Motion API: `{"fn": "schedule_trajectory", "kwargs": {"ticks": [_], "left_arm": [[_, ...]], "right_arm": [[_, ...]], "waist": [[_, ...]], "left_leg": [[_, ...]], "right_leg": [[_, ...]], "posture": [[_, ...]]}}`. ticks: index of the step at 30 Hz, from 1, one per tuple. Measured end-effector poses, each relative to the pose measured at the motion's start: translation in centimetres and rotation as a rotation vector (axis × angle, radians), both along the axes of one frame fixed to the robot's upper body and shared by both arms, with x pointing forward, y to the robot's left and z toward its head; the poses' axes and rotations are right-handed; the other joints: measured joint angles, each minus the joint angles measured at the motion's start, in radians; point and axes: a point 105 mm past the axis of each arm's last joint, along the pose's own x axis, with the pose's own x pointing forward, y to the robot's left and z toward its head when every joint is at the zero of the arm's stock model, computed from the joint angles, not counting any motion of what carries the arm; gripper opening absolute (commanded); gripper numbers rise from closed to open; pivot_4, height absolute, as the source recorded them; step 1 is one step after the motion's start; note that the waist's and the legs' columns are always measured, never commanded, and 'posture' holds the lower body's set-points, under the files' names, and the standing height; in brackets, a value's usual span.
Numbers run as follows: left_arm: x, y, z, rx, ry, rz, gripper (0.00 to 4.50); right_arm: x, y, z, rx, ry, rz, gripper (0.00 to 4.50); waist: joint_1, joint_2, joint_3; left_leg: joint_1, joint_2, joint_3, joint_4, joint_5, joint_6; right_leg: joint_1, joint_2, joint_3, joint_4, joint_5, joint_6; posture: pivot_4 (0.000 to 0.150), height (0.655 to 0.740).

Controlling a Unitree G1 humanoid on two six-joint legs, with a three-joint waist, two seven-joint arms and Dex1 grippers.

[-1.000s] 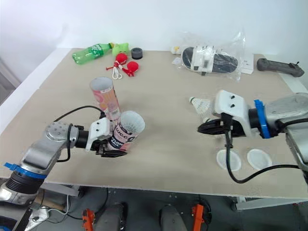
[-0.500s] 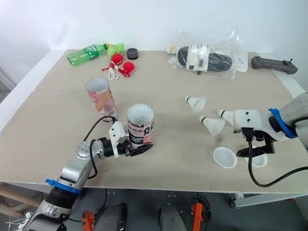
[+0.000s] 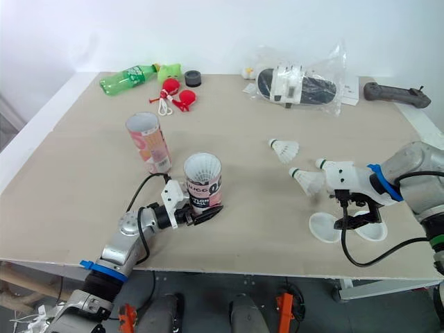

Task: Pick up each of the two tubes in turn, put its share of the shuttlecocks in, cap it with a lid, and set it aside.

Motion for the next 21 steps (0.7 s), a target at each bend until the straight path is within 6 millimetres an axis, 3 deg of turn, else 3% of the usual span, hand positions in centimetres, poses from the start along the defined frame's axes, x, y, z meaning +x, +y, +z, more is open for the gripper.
{"fn": "schedule_trajectory", "kwargs": {"ticks": [4,7,12,13,15,16,21], "left_arm": [[0.05,-0.02,-0.23,-0.003,-0.001,0.001,3.15],[0.09,0.02,-0.31,-0.002,0.001,0.003,3.15],[0.12,0.03,-0.4,-0.002,0.004,0.007,3.15],[0.14,0.05,-0.43,-0.002,0.005,0.009,3.15],[0.18,0.1,-0.46,-0.002,0.005,0.012,3.15],[0.19,0.1,-0.47,-0.002,0.005,0.012,3.15],[0.18,0.11,-0.48,-0.001,0.003,0.011,3.15]], "right_arm": [[0.27,0.65,-0.61,0.016,0.009,0.004,4.48],[0.5,0.71,-0.73,0.02,0.007,-0.004,3.88],[0.74,0.84,-0.91,0.019,0.006,-0.002,1.56],[0.69,0.88,-1.0,0.021,0.012,0.0,0.87],[0.69,0.92,-1.03,0.022,0.013,0.003,0.3],[0.71,0.9,-1.02,0.02,0.011,0.003,0.13],[0.67,0.84,-1.08,0.017,0.01,0.004,0.13]], "waist": [[-0.005,0.0,0.0],[-0.006,0.0,0.0],[-0.006,-0.002,-0.001],[-0.006,-0.003,-0.002],[-0.006,-0.003,-0.002],[-0.006,-0.003,-0.002],[-0.006,-0.003,-0.002]], "left_leg": [[0.004,0.0,0.0,0.0,0.0,0.0],[0.006,0.0,0.0,0.0,0.0,0.0],[0.008,0.0,-0.001,0.0,0.0,0.0],[0.008,0.0,-0.001,0.0,0.0,0.0],[0.009,0.0,-0.001,0.001,0.0,0.0],[0.009,0.0,-0.001,0.001,0.0,0.0],[0.01,0.0,-0.001,0.001,0.0,0.0]], "right_leg": [[0.006,0.0,0.0,0.0,0.0,0.001],[0.008,0.0,0.0,0.0,-0.001,0.002],[0.01,0.0,0.0,0.0,-0.001,0.001],[0.011,0.0,0.0,0.0,0.0,0.002],[0.011,0.0,0.0,0.0,0.0,0.002],[0.012,0.0,0.0,0.0,0.0,0.002],[0.012,0.0,0.0,0.0,0.0,0.002]], "posture": [[0.15,0.74],[0.15,0.74],[0.15,0.74],[0.15,0.74],[0.15,0.74],[0.15,0.74],[0.15,0.74]]}}
